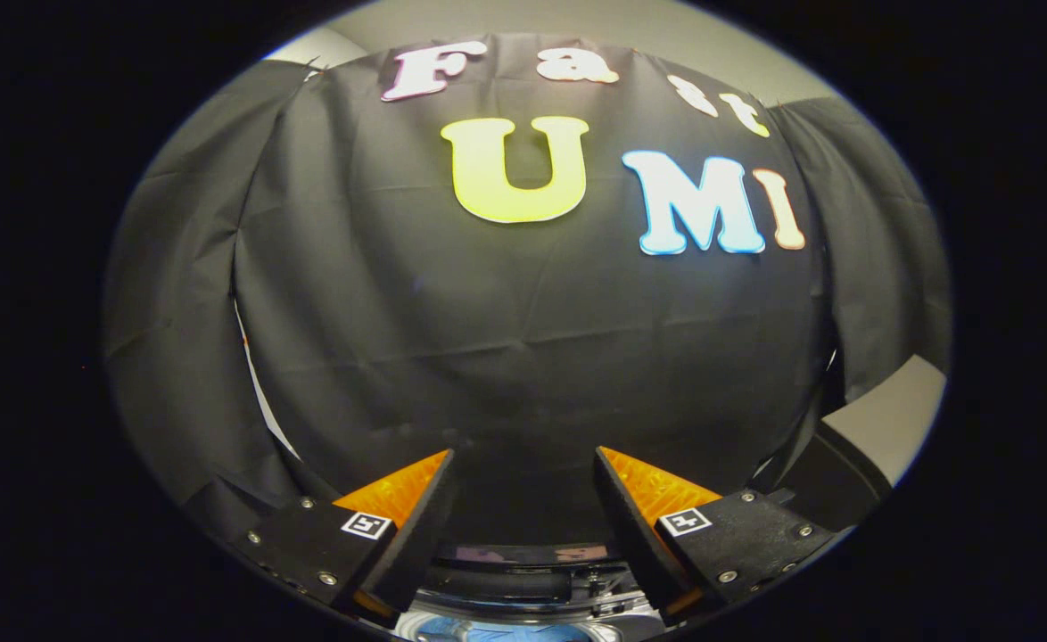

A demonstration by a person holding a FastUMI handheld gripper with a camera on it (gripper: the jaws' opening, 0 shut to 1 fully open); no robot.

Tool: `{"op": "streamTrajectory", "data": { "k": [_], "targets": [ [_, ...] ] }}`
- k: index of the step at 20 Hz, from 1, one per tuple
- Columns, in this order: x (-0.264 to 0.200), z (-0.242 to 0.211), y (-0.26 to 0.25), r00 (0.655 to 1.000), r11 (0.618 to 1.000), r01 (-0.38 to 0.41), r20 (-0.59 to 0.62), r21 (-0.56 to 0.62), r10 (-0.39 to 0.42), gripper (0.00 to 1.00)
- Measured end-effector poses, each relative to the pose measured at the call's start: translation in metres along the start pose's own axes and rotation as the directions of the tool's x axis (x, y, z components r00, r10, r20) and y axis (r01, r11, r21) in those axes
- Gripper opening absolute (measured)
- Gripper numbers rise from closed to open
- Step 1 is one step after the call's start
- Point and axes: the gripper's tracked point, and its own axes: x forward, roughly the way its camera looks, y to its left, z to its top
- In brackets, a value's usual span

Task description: Put the clothes into the washing machine and then close the washing machine lid.

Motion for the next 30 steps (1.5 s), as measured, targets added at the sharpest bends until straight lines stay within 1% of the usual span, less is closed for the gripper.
{"op": "streamTrajectory", "data": {
  "k": [3,7,11,20,26,30],
  "targets": [
    [-0.012,-0.004,-0.001,1.000,1.000,0.002,0.015,0.008,-0.002,0.95],
    [-0.034,-0.006,0.004,0.997,0.999,-0.041,0.073,0.002,0.041,0.96],
    [-0.058,-0.012,0.005,0.994,0.999,-0.050,0.098,-0.001,0.050,0.96],
    [-0.109,-0.046,0.007,0.989,0.998,-0.062,0.137,-0.012,0.063,0.96],
    [-0.126,-0.067,0.007,0.990,0.997,-0.076,0.117,-0.022,0.078,0.96],
    [-0.140,-0.106,0.012,0.995,0.995,-0.087,0.053,-0.050,0.089,0.96]
  ]
}}
